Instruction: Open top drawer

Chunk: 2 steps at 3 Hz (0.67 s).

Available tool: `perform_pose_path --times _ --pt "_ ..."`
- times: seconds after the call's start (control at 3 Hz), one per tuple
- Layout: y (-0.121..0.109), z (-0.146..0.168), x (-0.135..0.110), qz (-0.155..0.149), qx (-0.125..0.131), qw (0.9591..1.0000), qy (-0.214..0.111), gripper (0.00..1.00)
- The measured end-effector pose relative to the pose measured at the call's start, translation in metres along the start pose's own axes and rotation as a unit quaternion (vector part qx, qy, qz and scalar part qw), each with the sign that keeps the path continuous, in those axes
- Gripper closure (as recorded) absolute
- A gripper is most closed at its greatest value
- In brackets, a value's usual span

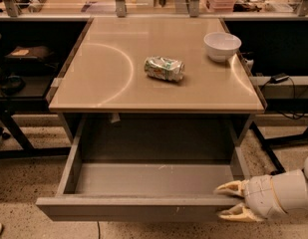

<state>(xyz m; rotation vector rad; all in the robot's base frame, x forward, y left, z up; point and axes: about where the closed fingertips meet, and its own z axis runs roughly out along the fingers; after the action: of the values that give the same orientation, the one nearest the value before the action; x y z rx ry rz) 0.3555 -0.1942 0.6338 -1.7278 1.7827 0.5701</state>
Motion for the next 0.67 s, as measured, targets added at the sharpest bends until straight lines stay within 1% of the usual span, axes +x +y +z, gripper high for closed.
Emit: perform_pose_path --times 0.33,0.67 --pt "0.0085 -0.0031 0.0025 0.008 -0.001 1.0 0.001 0.89" --pt "0.0083 -0.0032 0.0021 0.008 -0.001 1.0 0.001 0.86"
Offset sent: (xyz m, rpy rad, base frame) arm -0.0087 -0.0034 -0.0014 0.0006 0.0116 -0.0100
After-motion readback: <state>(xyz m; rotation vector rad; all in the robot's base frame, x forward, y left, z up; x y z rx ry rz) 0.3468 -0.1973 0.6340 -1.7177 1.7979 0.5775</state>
